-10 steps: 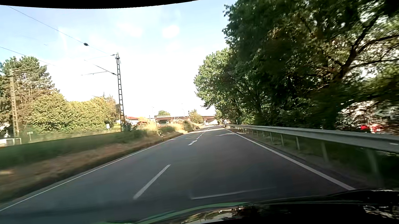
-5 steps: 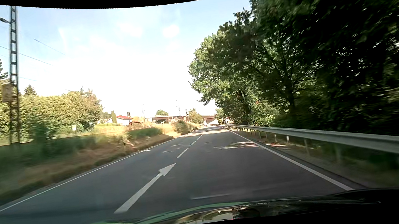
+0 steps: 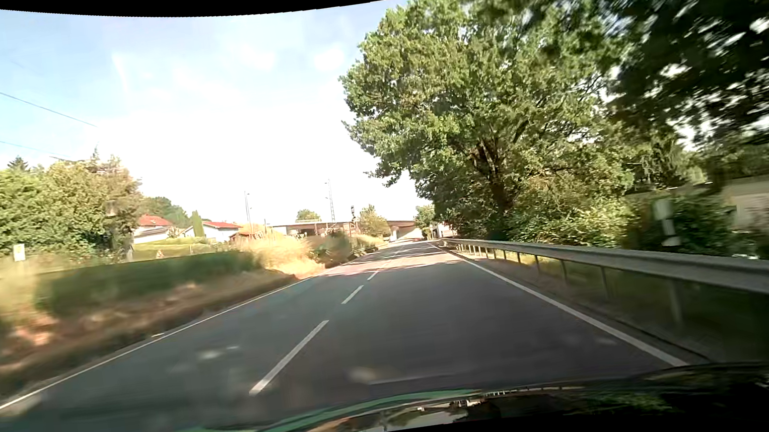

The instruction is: Follow the waypoints while adhering to traffic rules and regulations

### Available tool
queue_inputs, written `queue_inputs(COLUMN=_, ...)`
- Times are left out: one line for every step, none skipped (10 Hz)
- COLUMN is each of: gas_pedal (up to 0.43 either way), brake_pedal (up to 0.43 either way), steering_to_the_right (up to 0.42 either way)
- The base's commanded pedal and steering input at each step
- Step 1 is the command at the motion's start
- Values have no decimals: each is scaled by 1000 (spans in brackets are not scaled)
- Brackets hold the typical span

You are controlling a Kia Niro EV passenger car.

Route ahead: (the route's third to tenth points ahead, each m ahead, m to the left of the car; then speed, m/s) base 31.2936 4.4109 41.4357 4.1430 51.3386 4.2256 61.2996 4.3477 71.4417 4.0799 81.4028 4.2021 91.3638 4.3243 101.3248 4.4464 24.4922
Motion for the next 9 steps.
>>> queue_inputs(gas_pedal=0, brake_pedal=0, steering_to_the_right=1)
queue_inputs(gas_pedal=0, brake_pedal=0, steering_to_the_right=2)
queue_inputs(gas_pedal=0, brake_pedal=0, steering_to_the_right=2)
queue_inputs(gas_pedal=0, brake_pedal=0, steering_to_the_right=2)
queue_inputs(gas_pedal=0, brake_pedal=0, steering_to_the_right=2)
queue_inputs(gas_pedal=0, brake_pedal=0, steering_to_the_right=2)
queue_inputs(gas_pedal=0, brake_pedal=0, steering_to_the_right=1)
queue_inputs(gas_pedal=0, brake_pedal=0, steering_to_the_right=1)
queue_inputs(gas_pedal=0, brake_pedal=0, steering_to_the_right=1)
